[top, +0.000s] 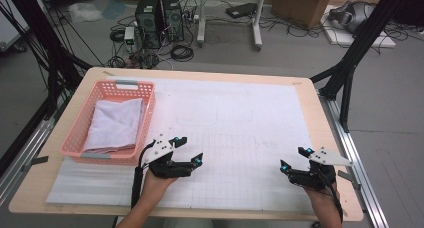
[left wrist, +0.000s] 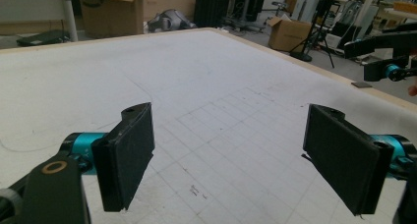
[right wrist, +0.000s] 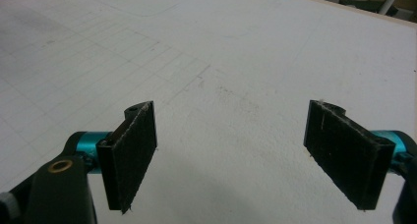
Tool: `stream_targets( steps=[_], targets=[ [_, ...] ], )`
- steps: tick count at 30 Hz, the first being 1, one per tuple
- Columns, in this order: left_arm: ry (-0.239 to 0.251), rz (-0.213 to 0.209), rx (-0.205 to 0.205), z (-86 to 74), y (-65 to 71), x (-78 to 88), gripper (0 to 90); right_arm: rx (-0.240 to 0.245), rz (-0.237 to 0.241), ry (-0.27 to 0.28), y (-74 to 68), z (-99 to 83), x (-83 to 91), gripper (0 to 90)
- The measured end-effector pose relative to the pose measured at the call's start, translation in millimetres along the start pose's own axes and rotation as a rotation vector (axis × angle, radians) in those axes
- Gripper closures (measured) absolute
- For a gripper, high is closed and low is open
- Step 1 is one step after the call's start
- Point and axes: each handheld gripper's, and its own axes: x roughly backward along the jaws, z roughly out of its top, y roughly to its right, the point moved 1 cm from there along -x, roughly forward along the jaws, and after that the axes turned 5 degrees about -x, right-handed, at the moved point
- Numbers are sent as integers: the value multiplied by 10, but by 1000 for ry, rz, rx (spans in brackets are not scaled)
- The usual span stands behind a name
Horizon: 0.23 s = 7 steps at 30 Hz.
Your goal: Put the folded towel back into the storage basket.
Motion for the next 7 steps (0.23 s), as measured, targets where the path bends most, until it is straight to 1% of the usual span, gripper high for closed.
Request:
stream_targets(
  steps=[7],
  targets=[
    [-9,1,0,-11,-11,-16,200,3,3,-4,12,-2,-6,191]
  ],
)
